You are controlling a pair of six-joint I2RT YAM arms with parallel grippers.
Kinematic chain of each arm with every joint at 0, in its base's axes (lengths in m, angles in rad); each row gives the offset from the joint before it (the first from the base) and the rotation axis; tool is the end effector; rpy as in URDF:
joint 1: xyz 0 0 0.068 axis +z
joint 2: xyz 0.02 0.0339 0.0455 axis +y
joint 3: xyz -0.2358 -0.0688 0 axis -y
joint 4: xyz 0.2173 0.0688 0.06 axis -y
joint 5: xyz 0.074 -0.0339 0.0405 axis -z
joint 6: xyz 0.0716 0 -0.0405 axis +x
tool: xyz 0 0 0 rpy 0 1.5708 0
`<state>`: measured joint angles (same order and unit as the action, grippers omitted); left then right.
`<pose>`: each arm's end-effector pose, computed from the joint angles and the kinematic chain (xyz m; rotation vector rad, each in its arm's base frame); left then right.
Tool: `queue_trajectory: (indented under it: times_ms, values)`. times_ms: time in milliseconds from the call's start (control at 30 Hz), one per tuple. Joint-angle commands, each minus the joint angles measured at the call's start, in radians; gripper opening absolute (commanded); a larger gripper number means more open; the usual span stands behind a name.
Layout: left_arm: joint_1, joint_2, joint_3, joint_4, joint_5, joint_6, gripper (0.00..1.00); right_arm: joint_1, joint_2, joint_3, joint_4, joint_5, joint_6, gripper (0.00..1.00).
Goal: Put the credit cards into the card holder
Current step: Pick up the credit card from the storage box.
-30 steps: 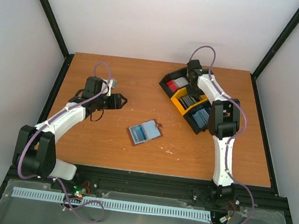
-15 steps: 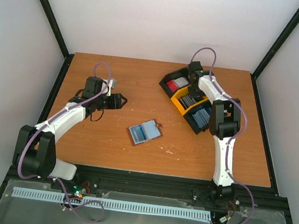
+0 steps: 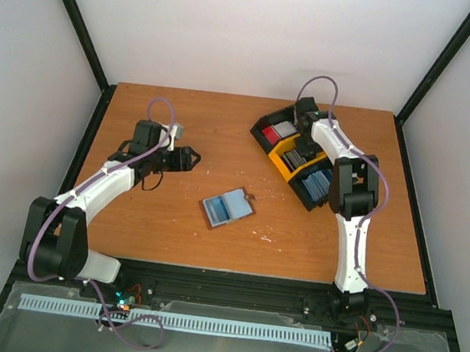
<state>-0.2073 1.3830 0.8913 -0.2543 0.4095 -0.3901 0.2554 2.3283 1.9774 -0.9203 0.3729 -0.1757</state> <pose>0.2862 -0.0893 0.2007 -0.0019 2.3671 -0.7714 0.4403 0.0880 0.1321 -0.5183 2.7381 -0.5083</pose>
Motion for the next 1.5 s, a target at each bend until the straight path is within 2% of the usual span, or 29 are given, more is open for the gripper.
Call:
queue_trajectory:
  times_ms: [0, 267, 400, 500, 567, 633, 733, 833, 1000, 1100, 1200, 1367, 1467]
  values:
    - [0.009, -0.033, 0.052, 0.034, 0.039, 0.018, 0.69, 0.011, -0.128, 0.010, -0.009, -0.050, 0.026, 0.03]
    - [0.009, -0.092, 0.044, 0.068, 0.122, 0.018, 0.75, 0.010, -0.295, -0.016, -0.108, -0.187, 0.137, 0.03]
    - [0.009, -0.138, 0.030, 0.130, 0.196, -0.008, 0.84, 0.010, -0.406, -0.070, -0.102, -0.421, 0.192, 0.03]
    - [0.009, -0.161, 0.021, 0.172, 0.284, -0.028, 0.98, 0.011, -0.530, -0.219, 0.058, -0.781, 0.280, 0.03]
    - [0.009, -0.168, 0.013, 0.206, 0.347, -0.050, 1.00, 0.014, -0.588, -0.381, 0.235, -1.096, 0.412, 0.03]
    - [0.009, -0.164, 0.005, 0.236, 0.414, -0.084, 1.00, 0.042, -0.642, -0.531, 0.498, -1.306, 0.594, 0.03]
    - [0.009, -0.142, 0.012, 0.261, 0.515, -0.147, 1.00, 0.118, -0.693, -0.685, 0.850, -1.431, 0.825, 0.03]
    - [0.009, -0.127, 0.006, 0.279, 0.590, -0.226, 0.99, 0.197, -0.685, -0.723, 1.000, -1.464, 0.932, 0.03]
    - [0.009, -0.145, -0.044, 0.257, 0.573, -0.323, 0.87, 0.278, -0.662, -0.781, 1.206, -1.485, 1.081, 0.03]
    - [0.009, -0.153, -0.072, 0.239, 0.525, -0.356, 0.74, 0.300, -0.658, -0.816, 1.309, -1.488, 1.147, 0.03]
    - [0.009, -0.159, -0.098, 0.312, 0.579, -0.399, 0.53, 0.315, -0.648, -0.824, 1.314, -1.488, 1.154, 0.03]
    - [0.009, -0.192, -0.144, 0.417, 0.628, -0.452, 0.35, 0.317, -0.635, -0.826, 1.264, -1.473, 1.115, 0.03]
    - [0.010, -0.177, -0.157, 0.465, 0.683, -0.474, 0.19, 0.317, -0.617, -0.823, 1.274, -1.475, 1.119, 0.03]
